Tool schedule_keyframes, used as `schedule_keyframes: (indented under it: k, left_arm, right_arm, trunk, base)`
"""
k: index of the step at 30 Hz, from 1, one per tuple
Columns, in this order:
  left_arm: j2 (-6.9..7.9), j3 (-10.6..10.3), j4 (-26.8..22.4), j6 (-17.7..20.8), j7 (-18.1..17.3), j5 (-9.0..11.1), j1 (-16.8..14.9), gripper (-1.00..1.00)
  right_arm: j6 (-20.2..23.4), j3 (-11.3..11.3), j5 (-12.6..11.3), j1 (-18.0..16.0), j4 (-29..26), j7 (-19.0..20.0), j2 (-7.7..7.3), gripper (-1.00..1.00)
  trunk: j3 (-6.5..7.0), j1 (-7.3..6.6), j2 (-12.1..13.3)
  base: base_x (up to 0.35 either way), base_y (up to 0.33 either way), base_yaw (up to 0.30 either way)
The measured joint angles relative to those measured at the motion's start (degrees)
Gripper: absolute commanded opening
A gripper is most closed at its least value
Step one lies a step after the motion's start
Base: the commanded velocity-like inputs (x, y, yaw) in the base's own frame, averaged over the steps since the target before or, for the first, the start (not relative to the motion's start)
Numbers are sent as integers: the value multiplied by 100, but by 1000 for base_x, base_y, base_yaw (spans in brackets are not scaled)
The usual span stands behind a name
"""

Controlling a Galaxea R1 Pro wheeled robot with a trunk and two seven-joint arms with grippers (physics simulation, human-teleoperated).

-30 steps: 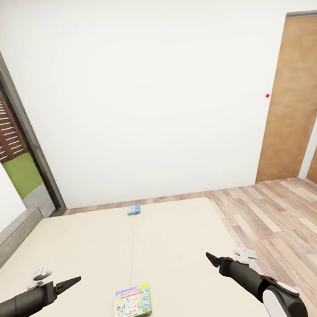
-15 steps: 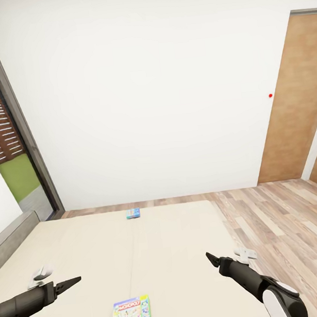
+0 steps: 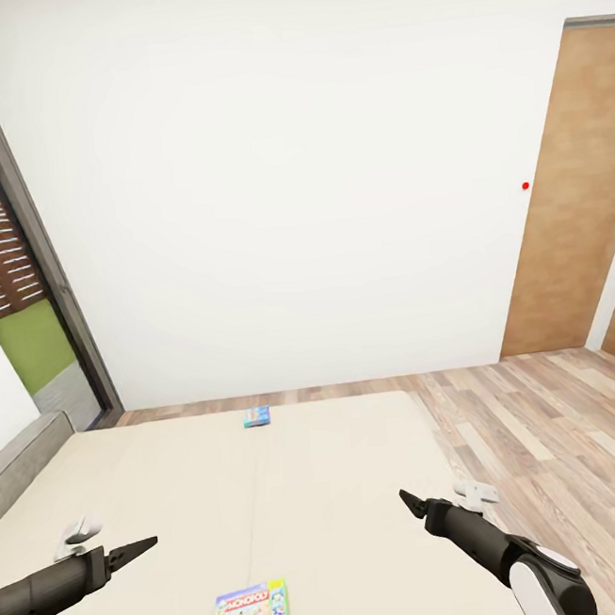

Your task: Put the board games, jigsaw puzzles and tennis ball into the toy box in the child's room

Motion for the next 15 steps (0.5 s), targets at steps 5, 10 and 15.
schedule_keyframes:
  k: [5, 10, 15]
  left_arm:
    - [0, 0, 0, 2, 0, -2, 0, 100]
    - [0, 0, 0, -2, 0, -3, 0, 100]
    - [-2, 0, 0, -1, 0, -3, 0, 100]
  right_arm:
    - [0, 0, 0, 0, -1, -15, 0, 100]
    - [-1, 0, -1, 0, 1, -27, 0, 100]
    - [-2, 0, 6, 0, 1, -35, 0, 100]
  trunk:
    - [0, 0, 0]
    - [0, 0, 0]
    - [0, 0, 0]
  base:
    - [13, -9, 0]
    - [4, -3, 0]
    - [1, -1, 0]
